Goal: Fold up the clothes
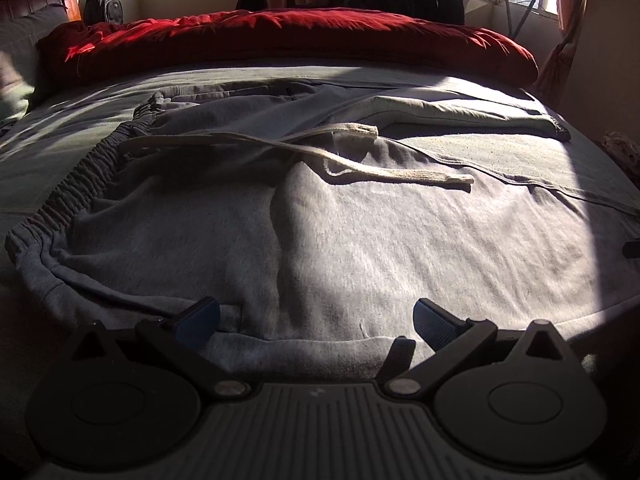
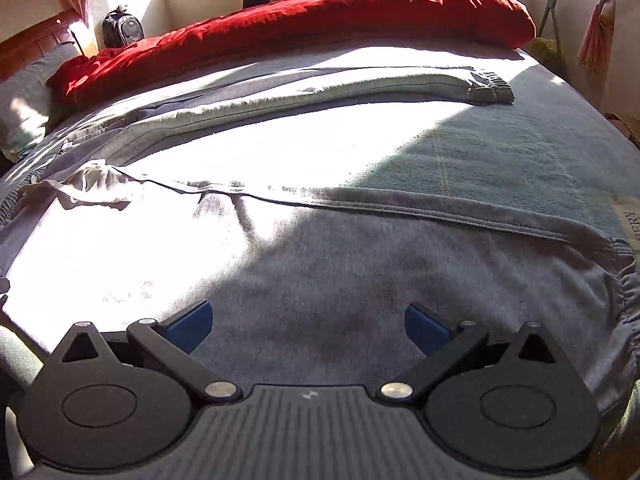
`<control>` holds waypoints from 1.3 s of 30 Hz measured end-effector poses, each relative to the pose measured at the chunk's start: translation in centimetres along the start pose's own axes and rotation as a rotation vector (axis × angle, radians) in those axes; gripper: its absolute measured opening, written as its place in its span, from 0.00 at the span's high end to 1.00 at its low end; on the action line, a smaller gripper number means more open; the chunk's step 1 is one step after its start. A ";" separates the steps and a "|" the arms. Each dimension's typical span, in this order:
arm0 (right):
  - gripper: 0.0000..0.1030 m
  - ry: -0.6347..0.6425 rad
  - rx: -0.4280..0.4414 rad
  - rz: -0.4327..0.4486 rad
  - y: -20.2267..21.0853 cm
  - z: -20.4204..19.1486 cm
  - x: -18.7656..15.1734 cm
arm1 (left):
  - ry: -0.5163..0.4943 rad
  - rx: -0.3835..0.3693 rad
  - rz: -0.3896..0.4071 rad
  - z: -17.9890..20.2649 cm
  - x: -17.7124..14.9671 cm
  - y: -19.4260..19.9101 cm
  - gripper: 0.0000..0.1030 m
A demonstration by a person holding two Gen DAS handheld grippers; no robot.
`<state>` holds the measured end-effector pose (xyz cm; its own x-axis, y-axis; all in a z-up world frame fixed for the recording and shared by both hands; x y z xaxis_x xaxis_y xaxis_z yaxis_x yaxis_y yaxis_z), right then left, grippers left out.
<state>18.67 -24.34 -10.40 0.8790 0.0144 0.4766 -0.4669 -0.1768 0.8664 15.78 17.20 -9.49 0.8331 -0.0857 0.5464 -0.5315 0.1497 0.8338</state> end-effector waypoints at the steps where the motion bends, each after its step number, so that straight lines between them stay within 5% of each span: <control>1: 0.00 0.013 -0.012 -0.020 -0.8 -0.4 -0.3 | 0.014 -0.007 -0.009 -0.3 -0.3 -0.3 0.01; 4: 0.00 0.058 -0.068 -0.007 -1.7 -1.3 -1.1 | 0.050 -0.043 -0.006 -1.1 -0.8 -0.2 0.01; 9: 0.00 0.043 -0.043 0.004 -1.7 -0.7 -1.3 | 0.120 -0.091 -0.007 -2.4 0.0 0.5 0.01; 19: 0.00 0.055 -0.061 0.035 -1.9 -0.9 -1.5 | 0.135 -0.070 0.041 -4.9 6.0 -0.8 0.01; 28: 0.00 0.059 -0.060 0.035 -1.9 -0.9 -1.6 | 0.258 0.004 0.001 -10.1 6.2 -4.7 0.01; 33: 0.00 0.062 -0.064 0.038 -1.9 -1.0 -1.6 | 0.290 0.103 0.017 -11.3 5.8 -3.4 0.01; 39: 0.00 0.063 -0.073 0.042 -2.0 -1.1 -1.6 | 0.126 0.047 0.037 -6.5 5.5 -1.7 0.01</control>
Point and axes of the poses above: each gripper's, at about its wrist camera, not at the fingertips, and y roughly against the way its jaws point, z to its right, x to its top, the point moved 4 cm from there along -y, roughly the way its jaws point, and after that the axes turned 10 degrees about -z, right-handed, at the moved point
